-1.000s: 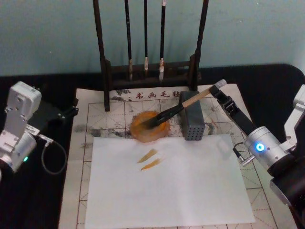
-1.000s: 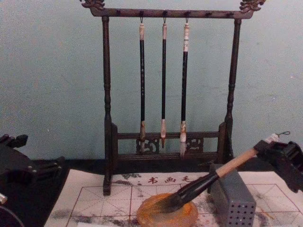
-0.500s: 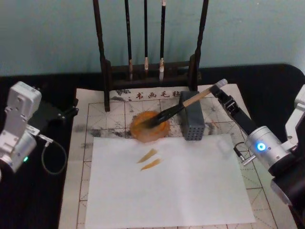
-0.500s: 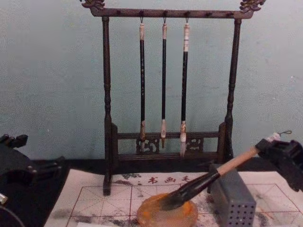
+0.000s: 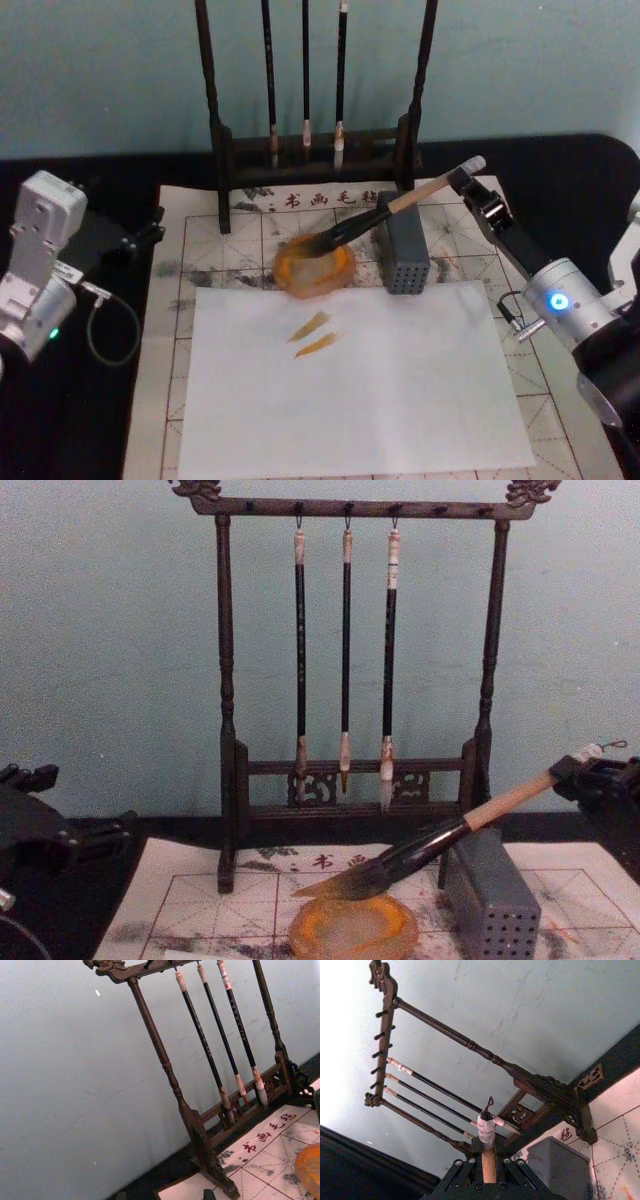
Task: Pick up the brush from the inkstone, write on the paper, then place the brush back to its original position.
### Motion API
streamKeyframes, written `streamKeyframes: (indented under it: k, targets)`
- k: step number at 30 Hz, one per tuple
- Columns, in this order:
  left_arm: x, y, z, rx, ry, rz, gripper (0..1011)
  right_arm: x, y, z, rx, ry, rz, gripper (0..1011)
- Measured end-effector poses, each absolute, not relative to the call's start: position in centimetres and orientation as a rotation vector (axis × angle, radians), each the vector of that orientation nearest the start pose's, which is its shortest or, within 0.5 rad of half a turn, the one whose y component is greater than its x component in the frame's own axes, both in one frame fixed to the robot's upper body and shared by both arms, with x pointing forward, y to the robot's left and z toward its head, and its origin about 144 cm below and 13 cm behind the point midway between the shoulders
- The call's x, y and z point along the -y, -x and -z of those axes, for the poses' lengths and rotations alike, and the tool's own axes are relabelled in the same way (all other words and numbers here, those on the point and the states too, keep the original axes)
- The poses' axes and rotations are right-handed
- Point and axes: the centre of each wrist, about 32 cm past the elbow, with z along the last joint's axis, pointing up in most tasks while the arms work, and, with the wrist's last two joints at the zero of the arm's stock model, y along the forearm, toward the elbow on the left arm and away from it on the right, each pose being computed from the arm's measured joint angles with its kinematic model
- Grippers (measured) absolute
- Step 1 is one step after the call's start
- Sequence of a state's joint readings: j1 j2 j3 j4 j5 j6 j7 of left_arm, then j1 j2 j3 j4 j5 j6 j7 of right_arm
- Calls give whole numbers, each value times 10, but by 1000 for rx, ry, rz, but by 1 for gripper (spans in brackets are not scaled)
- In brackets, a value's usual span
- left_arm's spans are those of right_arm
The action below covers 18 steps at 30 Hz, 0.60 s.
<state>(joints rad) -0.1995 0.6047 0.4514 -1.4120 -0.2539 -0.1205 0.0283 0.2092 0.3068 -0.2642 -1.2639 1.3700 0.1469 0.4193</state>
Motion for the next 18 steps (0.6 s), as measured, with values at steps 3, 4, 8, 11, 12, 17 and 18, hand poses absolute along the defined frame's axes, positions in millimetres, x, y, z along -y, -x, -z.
streamKeyframes:
  k: [3, 4, 8, 11, 12, 17, 18]
  targets:
    - [-310, -489, -1140, 285, -304, -1248, 1001, 269, -506, -1112, -876, -668, 906, 164]
    - [-310, -489, -1140, 285, -304, -1248, 1001, 270, -506, -1112, -873, -666, 902, 165]
    - [-310, -489, -1140, 285, -304, -1248, 1001, 273, -505, -1113, -865, -661, 890, 165]
    - [-310, -489, -1140, 285, -304, -1248, 1001, 276, -503, -1115, -857, -657, 881, 164]
    - [-310, -489, -1140, 285, -305, -1248, 1001, 277, -503, -1115, -854, -656, 879, 165]
    - [-310, -489, -1140, 285, -304, -1248, 1001, 283, -499, -1118, -833, -651, 864, 165]
    - [-310, -489, -1140, 285, -304, -1248, 1001, 284, -498, -1118, -830, -651, 861, 165]
